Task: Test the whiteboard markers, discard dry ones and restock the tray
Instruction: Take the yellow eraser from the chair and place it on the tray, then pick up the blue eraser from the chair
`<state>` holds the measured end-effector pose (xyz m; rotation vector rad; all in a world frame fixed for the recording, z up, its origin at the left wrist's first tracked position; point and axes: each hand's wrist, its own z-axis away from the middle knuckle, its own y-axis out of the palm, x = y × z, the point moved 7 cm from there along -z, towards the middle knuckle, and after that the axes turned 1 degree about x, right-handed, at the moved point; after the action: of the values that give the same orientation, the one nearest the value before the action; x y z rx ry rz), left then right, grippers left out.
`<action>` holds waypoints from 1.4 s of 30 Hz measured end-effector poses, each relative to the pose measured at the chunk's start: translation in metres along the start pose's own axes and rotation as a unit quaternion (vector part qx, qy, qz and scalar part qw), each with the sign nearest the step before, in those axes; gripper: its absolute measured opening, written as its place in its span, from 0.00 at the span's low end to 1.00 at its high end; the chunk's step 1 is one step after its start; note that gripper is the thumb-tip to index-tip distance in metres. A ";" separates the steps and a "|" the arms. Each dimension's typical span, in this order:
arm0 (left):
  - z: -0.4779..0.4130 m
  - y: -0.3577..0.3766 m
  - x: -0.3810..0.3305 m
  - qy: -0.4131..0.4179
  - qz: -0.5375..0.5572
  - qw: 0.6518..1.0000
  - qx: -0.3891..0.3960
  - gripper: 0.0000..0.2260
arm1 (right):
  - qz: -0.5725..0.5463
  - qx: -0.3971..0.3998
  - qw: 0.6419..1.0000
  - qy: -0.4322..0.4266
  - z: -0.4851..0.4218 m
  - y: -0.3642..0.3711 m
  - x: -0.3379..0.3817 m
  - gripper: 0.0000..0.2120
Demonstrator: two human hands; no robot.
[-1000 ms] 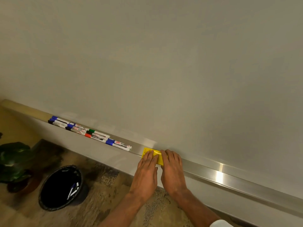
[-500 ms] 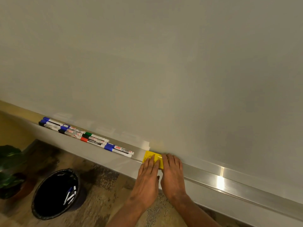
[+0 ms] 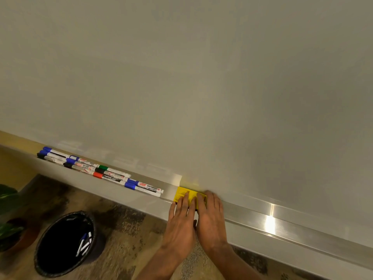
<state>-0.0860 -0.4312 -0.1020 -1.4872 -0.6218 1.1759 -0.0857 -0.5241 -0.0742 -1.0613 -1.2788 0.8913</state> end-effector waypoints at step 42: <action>0.140 -0.080 -0.329 0.060 0.015 0.991 -0.116 0.39 | -0.023 -0.186 0.982 0.017 0.254 -0.263 -0.200 0.28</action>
<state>-0.3187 -0.6352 0.0943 -1.7565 -0.6724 1.0545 -0.3727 -0.7620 0.1132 -1.3247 -1.4694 0.6078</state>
